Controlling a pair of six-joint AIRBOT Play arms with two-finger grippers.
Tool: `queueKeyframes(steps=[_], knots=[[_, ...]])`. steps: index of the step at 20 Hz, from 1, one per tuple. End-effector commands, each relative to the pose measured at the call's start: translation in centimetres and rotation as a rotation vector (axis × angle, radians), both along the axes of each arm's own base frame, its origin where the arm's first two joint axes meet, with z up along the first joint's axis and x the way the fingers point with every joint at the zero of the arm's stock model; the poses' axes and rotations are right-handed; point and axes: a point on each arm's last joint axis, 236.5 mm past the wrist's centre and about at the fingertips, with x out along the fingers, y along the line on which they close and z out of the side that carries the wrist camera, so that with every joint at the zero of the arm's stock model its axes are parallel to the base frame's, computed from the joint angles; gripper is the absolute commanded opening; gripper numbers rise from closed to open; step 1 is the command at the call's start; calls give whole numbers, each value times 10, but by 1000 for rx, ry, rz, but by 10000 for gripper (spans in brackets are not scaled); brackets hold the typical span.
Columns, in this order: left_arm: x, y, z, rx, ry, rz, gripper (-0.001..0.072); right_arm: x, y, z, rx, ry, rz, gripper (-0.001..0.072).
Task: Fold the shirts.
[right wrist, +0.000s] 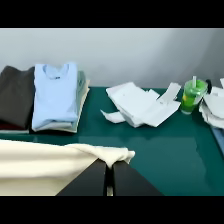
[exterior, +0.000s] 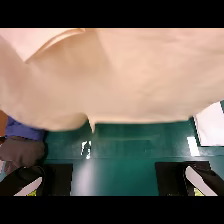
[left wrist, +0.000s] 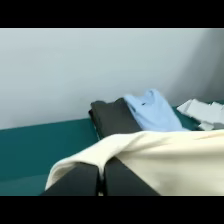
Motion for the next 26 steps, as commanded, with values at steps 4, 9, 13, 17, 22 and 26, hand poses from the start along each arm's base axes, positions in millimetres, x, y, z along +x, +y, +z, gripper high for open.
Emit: queueKeyframes(steps=[4,9,13,17,22,26], knots=[[125,-24,-204,211,542,82,23,89,-25,-157,131,453,-6,21],[212,-33,-380,164,897,27,23,148,-15,-332,202,855,53,21],[244,-27,-473,201,1026,13,24,190,-2,-422,223,992,82,21],[261,-26,-479,192,989,-3,24,226,2,-435,211,994,104,21],[223,-19,-471,124,1159,-111,24,218,-9,-411,191,1004,104,21],[190,-24,-505,103,1304,-158,23,180,-4,-440,207,1082,101,21]])
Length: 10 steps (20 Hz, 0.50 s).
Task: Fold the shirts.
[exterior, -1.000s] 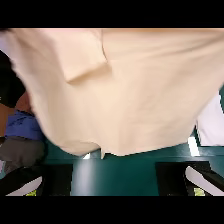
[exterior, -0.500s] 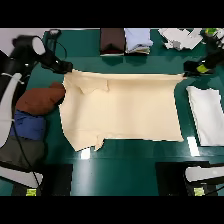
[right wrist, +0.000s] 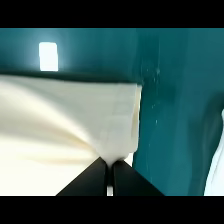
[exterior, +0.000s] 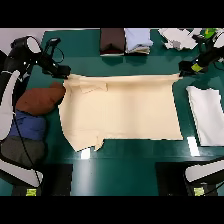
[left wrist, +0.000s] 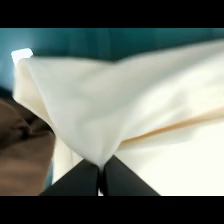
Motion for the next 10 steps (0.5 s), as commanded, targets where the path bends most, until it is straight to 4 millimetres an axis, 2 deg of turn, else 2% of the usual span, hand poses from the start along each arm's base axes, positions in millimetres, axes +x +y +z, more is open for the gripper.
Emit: queueKeyframes(steps=[1,4,6,8,10], knots=[[-34,-6,-30,-40,146,-26,23,-28,3,-25,7,59,-3,21],[-56,-4,-68,-38,230,-12,24,-52,6,-57,15,106,-15,22],[-65,-5,-85,-47,256,0,23,-62,8,-73,21,124,-24,23],[-70,-5,-93,-46,271,5,24,-69,12,-85,32,148,-26,23],[-73,-5,-91,-48,286,10,26,-75,12,-91,35,165,-27,40]])
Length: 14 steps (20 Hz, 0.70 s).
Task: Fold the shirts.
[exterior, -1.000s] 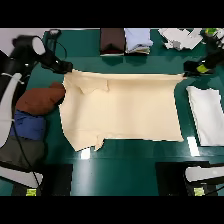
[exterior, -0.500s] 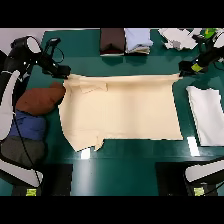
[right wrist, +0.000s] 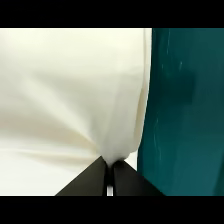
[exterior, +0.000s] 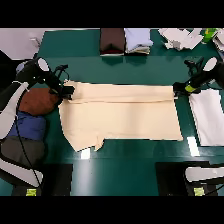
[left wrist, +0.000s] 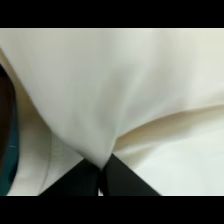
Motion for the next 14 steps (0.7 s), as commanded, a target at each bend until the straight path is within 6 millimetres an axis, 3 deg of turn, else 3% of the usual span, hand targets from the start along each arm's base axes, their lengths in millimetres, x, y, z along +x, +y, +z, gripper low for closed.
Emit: queueKeyframes(steps=[1,2,5,7,9,11,14], knots=[[-11,-1,-7,-6,40,9,175,-11,4,-14,12,27,-12,177],[-13,-1,-6,-6,53,23,422,-11,4,-12,12,24,-14,310],[-14,1,12,3,69,27,424,-8,2,7,2,-28,-15,332],[-11,5,41,16,-2,49,424,-11,-3,32,-7,-81,-28,332],[-22,17,65,60,-64,73,423,-18,-8,53,-11,-111,-41,335],[-56,27,70,92,-59,99,424,-24,-12,68,-15,-134,-50,341],[-125,24,49,98,-1,129,424,-29,-11,74,-15,-135,-49,387]])
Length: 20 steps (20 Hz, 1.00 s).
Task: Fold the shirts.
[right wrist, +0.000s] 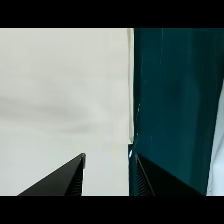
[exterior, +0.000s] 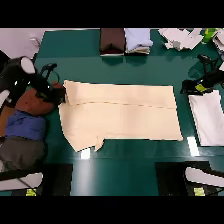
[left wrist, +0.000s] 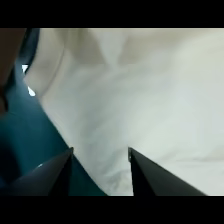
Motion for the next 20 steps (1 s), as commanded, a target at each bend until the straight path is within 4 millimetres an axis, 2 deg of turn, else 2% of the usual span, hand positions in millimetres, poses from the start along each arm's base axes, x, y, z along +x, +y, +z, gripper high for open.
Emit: queueKeyframes(steps=[1,4,6,8,12,15,20], knots=[[-71,0,-19,23,31,43,424,-9,1,9,3,4,1,387],[-132,-15,-45,10,92,64,425,-9,12,3,7,28,31,387],[-158,-23,-58,-2,122,79,426,-10,21,-2,9,45,58,387],[-171,-33,-68,-14,141,65,426,-9,31,-7,11,61,85,387],[-161,-57,-79,-64,64,72,426,-9,46,-10,11,70,125,387],[-165,-61,-87,-80,63,90,426,-12,48,-10,13,80,131,387],[-150,-77,-82,-158,16,135,422,-13,51,-9,28,85,122,387]])
